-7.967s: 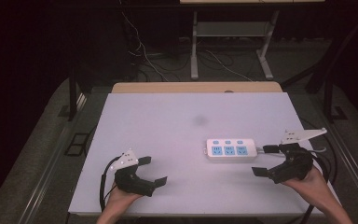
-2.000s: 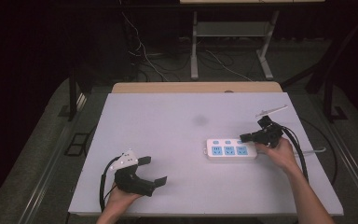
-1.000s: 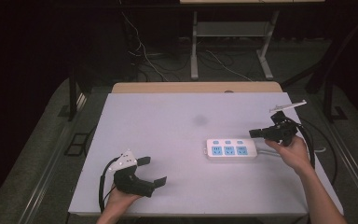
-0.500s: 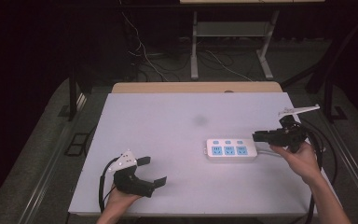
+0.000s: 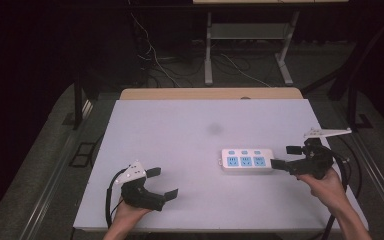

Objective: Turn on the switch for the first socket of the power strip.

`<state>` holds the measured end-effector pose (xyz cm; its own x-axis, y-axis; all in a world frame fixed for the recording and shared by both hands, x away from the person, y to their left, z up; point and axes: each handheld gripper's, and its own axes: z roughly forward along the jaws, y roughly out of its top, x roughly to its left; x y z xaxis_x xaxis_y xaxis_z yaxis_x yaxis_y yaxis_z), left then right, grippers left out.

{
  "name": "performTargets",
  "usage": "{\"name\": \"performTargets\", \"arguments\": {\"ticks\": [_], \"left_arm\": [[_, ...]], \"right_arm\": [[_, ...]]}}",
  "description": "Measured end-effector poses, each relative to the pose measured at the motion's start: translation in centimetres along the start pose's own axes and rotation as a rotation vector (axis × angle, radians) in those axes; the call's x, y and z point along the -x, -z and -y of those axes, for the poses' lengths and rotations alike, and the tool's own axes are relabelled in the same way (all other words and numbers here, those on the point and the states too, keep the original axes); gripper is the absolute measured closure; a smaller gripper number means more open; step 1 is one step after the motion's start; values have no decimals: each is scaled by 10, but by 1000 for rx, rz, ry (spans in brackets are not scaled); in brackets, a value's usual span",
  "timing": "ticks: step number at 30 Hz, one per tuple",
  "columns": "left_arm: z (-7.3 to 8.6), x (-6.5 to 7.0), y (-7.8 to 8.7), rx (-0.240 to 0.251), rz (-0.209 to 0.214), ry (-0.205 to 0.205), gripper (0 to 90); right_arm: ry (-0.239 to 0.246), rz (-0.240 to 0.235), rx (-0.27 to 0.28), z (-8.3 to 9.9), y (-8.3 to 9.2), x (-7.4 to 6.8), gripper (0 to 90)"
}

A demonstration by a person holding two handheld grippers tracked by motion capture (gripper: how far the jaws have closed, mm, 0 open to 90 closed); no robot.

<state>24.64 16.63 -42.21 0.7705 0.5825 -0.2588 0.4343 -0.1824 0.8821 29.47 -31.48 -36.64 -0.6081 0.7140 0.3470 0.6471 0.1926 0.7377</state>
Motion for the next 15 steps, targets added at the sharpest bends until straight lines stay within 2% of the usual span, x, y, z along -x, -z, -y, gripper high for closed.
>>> {"name": "performTargets", "arguments": {"ticks": [6,15], "left_arm": [[0,0,0,-1,2,0,0],[0,0,1,1,1,-2,0]], "right_arm": [[6,-25,23,10,2,-7,0],[26,-47,23,29,0,-15,0]]}}
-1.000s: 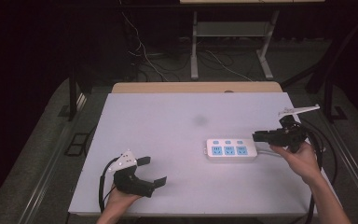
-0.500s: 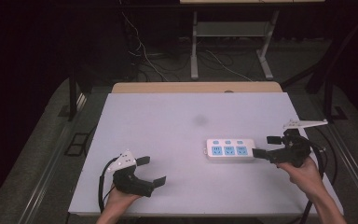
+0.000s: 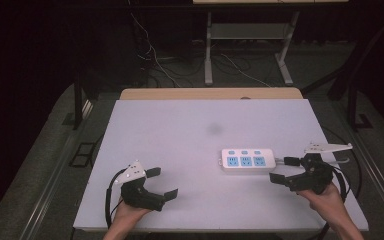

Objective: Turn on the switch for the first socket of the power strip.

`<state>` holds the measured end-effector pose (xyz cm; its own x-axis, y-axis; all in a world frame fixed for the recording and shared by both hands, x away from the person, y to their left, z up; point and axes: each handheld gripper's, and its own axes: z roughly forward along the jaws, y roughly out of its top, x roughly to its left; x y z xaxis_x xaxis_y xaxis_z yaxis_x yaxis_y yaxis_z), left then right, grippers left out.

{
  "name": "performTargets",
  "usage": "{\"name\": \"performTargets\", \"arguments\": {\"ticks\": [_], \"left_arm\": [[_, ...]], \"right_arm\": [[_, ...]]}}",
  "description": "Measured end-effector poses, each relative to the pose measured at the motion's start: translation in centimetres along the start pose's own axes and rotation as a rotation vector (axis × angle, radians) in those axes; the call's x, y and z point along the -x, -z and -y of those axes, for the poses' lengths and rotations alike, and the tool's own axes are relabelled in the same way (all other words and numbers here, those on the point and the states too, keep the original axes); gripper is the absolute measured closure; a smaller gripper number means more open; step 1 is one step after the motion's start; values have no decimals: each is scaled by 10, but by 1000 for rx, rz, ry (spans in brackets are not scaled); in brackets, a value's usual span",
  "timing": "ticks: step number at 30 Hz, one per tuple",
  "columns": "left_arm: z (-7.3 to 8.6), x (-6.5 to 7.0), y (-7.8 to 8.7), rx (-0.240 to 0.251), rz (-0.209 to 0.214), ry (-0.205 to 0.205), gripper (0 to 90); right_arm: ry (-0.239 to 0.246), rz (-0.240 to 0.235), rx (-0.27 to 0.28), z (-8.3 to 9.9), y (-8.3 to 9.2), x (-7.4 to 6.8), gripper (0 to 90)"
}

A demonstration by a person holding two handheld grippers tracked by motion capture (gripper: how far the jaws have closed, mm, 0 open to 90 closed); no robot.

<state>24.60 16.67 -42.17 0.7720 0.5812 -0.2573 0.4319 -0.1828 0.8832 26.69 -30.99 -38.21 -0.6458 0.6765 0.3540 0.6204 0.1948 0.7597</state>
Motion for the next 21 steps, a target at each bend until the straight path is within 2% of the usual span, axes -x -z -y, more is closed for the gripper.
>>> {"name": "performTargets", "arguments": {"ticks": [5,16,21], "left_arm": [[0,0,0,2,0,2,0],[0,0,0,-5,2,3,0],[1,-1,0,-7,0,5,0]], "right_arm": [[3,-6,3,8,-3,-2,0],[25,13,1,36,-14,-8,1],[24,2,-6,45,-18,-8,1]]}}
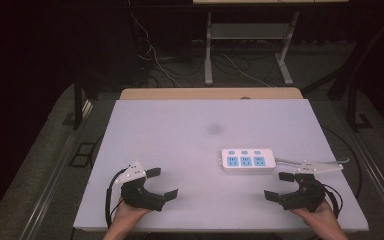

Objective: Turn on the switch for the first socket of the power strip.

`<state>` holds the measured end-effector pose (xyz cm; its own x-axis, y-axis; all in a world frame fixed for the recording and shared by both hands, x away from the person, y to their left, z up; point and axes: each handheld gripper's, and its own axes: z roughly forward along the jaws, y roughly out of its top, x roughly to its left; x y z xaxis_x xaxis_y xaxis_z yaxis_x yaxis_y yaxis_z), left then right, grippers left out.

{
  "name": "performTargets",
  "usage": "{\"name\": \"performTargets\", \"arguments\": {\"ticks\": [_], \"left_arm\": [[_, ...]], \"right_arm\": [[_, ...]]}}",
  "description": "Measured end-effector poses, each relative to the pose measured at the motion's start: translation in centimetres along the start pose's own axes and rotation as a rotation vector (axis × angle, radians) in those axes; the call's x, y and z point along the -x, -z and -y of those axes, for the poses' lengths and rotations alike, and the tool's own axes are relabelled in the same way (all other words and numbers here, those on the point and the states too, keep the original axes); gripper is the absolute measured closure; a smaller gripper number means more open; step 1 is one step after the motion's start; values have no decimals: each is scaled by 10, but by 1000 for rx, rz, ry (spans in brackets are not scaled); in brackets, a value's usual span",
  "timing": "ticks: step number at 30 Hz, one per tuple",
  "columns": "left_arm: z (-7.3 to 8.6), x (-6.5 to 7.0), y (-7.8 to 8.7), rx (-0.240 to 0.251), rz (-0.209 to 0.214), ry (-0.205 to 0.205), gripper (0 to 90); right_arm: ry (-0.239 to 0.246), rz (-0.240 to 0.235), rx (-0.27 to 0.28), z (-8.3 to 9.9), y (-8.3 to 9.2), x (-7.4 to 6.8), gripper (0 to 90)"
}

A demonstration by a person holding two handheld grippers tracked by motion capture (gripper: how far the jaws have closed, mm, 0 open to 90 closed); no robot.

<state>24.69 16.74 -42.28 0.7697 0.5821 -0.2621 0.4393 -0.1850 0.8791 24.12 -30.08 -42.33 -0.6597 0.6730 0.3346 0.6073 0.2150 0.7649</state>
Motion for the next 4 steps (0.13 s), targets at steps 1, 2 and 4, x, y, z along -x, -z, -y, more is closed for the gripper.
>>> {"name": "performTargets", "arguments": {"ticks": [1,2,4], "left_arm": [[0,0,0,0,-3,3,0],[0,-1,0,0,-3,3,0],[0,-1,0,0,-3,5,0]], "right_arm": [[-1,1,2,2,0,0,1],[-3,0,1,3,-1,0,1],[-6,-2,-4,5,-2,0,1]]}}
